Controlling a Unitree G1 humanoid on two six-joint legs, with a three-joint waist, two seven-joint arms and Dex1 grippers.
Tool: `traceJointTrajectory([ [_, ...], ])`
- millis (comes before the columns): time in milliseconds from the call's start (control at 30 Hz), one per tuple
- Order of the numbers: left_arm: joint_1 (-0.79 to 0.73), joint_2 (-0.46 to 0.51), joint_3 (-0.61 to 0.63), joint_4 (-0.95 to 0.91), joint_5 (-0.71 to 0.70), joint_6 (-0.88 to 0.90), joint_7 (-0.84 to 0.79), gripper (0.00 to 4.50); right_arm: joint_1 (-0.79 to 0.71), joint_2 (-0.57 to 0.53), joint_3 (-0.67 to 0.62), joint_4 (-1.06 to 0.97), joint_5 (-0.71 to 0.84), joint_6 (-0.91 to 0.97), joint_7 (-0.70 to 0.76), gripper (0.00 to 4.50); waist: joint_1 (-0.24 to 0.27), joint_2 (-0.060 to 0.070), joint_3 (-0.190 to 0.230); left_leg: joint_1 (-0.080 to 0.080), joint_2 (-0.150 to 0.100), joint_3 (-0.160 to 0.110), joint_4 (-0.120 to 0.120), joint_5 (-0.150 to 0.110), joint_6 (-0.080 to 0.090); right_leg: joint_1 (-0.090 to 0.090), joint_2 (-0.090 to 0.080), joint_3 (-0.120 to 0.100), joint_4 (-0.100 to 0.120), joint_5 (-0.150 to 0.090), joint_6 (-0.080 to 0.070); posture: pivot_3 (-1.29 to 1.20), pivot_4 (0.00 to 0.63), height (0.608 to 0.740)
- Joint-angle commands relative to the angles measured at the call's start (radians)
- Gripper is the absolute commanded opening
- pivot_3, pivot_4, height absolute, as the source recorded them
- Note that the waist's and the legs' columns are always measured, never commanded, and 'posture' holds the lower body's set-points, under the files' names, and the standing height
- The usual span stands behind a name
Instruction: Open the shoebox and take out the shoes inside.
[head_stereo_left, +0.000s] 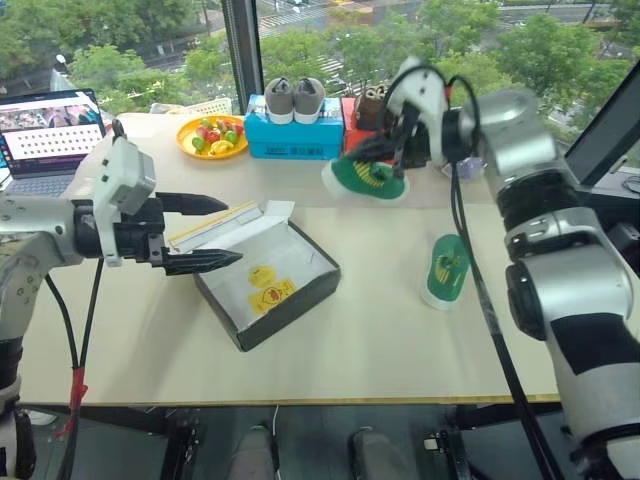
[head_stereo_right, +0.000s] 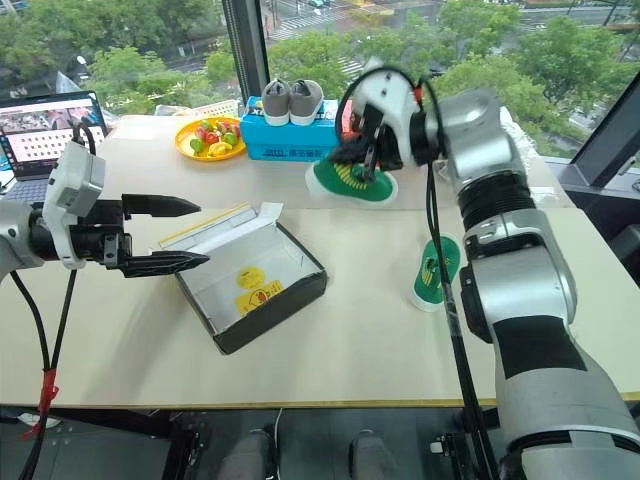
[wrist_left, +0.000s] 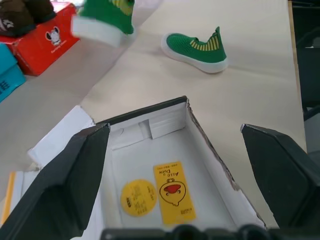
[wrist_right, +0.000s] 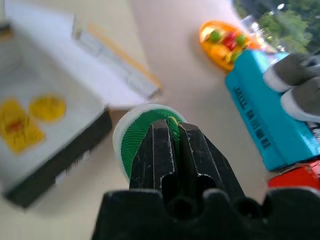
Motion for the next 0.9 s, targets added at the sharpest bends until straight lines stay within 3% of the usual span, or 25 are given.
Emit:
traceJointTrajectory([
  [33,-0.049,-0.005,-0.008,0.003,0.01,-0.024,-0.006,4.5,0.062,0.013,0.104,0.076,-0.146,-0.308,0.015,0.01,-0.004,0.0,0.0,0.0,0.0,0.0,0.0,0.0,0.0,0.001,0.0,0.0,0.0,0.0,0.0,0.0,0.15,0.739],
  [100,-0.053,-0.006,-0.009,-0.003,0.007,-0.017,-0.006,4.5,0.158,-0.029,0.184,0.096,-0.222,-0.428,0.099,0.01,0.003,0.0,0.0,0.001,0.0,0.0,0.001,0.0,0.0,0.001,0.0,0.0,0.0,0.0,0.0,0.0,0.15,0.739],
  [200,-0.039,-0.001,0.0,-0.011,0.002,-0.011,-0.008,4.5,0.227,-0.063,0.204,0.074,-0.227,-0.486,0.215,0.01,0.019,0.001,0.002,0.0,-0.002,-0.001,0.001,0.0,0.0,0.003,-0.001,-0.001,-0.001,-0.001,0.001,0.0,0.15,0.739],
  [300,-0.021,0.002,0.007,-0.019,-0.002,-0.006,-0.008,4.5,0.275,-0.078,0.191,0.019,-0.199,-0.463,0.286,0.01,0.019,0.001,0.002,0.002,-0.003,-0.001,0.003,0.0,0.0,0.005,-0.003,0.0,0.0,0.0,0.003,0.0,0.15,0.739],
  [467,-0.039,-0.008,-0.008,-0.009,0.0,-0.009,-0.011,4.5,0.304,-0.079,0.137,-0.061,-0.152,-0.328,0.284,0.01,0.013,0.001,0.001,0.006,-0.002,-0.001,0.003,0.0,0.0,0.008,-0.002,0.0,0.0,0.0,0.003,0.0,0.15,0.739],
  [500,-0.044,-0.011,-0.012,-0.005,0.002,-0.01,-0.011,4.5,0.306,-0.083,0.128,-0.079,-0.14,-0.299,0.293,0.75,0.011,0.001,0.001,0.006,-0.002,-0.001,0.003,0.0,0.0,0.008,-0.002,0.0,0.0,0.0,0.003,0.0,0.15,0.739],
  [633,-0.057,-0.022,-0.027,0.012,0.012,-0.02,-0.017,4.5,0.293,-0.093,0.054,-0.166,-0.084,-0.169,0.26,1.85,0.005,0.001,0.002,0.006,-0.002,-0.001,0.002,0.0,0.0,0.007,-0.002,0.001,0.001,0.0,0.002,0.0,0.15,0.739],
  [867,-0.081,-0.04,-0.052,0.041,0.031,-0.037,-0.03,4.5,0.29,-0.119,-0.045,-0.348,-0.031,-0.013,0.171,4.33,0.011,0.001,0.002,0.004,-0.002,-0.001,0.002,0.0,0.0,0.006,-0.002,0.0,0.001,0.0,0.002,0.0,0.15,0.739],
  [900,-0.086,-0.042,-0.055,0.045,0.034,-0.04,-0.032,4.5,0.29,-0.121,-0.055,-0.365,-0.034,-0.014,0.143,4.42,0.011,0.001,0.002,0.004,-0.002,-0.001,0.002,0.0,0.0,0.006,-0.002,0.0,0.001,0.0,0.002,0.0,0.15,0.739],
])
